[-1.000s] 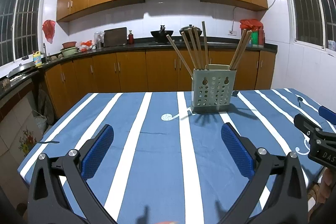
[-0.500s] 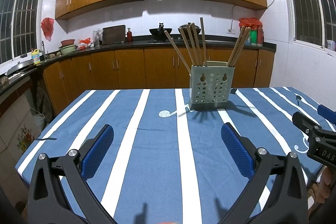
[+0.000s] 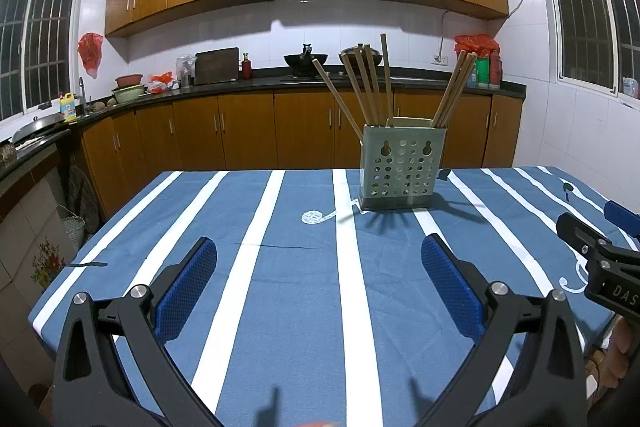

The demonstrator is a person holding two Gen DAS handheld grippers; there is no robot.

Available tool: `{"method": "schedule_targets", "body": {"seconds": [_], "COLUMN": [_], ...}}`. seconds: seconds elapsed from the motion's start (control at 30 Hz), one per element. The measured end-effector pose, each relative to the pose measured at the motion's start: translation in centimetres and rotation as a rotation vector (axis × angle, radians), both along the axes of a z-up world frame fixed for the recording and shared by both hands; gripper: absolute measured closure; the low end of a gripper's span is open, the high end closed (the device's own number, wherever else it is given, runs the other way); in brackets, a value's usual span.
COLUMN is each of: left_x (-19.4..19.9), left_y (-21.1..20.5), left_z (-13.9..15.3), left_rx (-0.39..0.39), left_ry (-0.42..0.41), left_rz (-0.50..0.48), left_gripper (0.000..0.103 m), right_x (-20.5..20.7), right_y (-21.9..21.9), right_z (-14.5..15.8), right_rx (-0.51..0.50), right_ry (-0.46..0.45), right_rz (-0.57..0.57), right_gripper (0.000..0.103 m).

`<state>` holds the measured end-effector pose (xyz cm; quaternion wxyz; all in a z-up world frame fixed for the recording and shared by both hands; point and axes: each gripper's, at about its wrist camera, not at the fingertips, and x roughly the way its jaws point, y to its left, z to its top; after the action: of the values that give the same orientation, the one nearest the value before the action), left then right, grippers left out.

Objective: Organize utensils

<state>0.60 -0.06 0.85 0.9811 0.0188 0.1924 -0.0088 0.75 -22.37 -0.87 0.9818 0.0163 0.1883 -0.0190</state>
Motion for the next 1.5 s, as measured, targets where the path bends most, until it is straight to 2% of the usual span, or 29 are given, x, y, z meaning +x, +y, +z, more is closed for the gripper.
{"method": "schedule_targets", "body": {"seconds": [1.5], "left_x": [-0.05], "left_y": [-0.45], "left_z": [-0.36], "left_rx": [-0.004], "left_ry": [0.006], "left_rz": [0.002], "left_gripper": [0.002], "right_x": [0.08], "right_y": [0.17], "right_z": [0.16], "right_rx": [0.003], "right_ry": [0.005], "right_rz": [-0.002], "right_gripper": [0.004]}}
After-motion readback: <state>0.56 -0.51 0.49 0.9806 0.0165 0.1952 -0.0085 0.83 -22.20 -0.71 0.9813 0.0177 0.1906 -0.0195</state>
